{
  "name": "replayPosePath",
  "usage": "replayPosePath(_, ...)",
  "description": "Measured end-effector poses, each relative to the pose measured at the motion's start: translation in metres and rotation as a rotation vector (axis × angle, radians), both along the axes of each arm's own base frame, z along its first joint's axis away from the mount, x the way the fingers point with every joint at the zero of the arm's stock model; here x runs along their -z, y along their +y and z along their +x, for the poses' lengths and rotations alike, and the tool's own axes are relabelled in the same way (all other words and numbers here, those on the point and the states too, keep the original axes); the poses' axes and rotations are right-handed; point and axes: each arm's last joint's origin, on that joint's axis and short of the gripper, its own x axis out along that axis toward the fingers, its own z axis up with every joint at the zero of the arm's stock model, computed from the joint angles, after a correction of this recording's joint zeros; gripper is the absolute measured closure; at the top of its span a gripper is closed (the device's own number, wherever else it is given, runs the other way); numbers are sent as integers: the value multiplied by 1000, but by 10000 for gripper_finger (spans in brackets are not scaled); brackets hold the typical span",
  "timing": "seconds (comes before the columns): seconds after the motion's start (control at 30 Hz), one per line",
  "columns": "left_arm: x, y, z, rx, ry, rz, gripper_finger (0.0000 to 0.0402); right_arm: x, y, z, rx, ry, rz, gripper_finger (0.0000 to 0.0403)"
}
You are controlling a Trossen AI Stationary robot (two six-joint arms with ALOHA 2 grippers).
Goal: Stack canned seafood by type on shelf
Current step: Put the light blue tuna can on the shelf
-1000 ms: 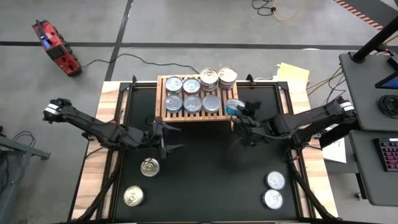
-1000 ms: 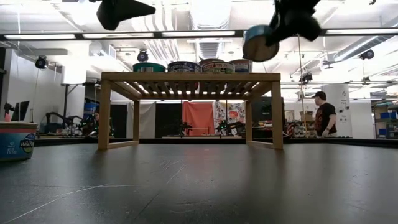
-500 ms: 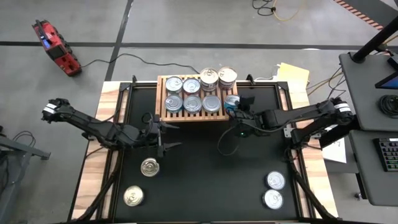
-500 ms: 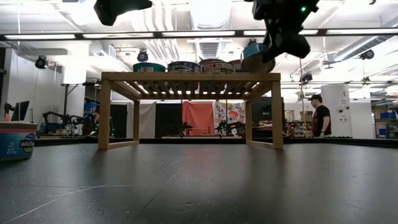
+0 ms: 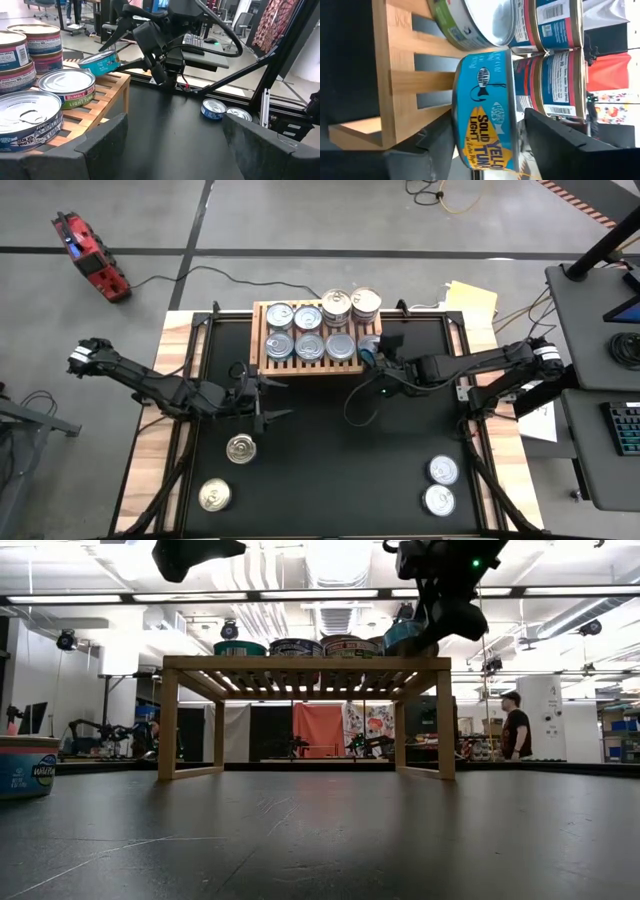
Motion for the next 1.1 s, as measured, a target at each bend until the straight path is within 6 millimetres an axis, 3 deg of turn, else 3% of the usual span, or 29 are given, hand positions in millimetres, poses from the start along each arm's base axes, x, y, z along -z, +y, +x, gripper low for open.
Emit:
replayPosePath(0.43,0,0,0,0,0,0,93,0,1,5,-48,-54,114,140)
replayPosePath(0.67,-1,0,0,-1,-12,-12,93,-1,-10,5,-11,-68,115,130)
replayPosePath(1.1,-2,0,0,-2,-26,-20,93,-3,-14,8,-33,-160,295,95)
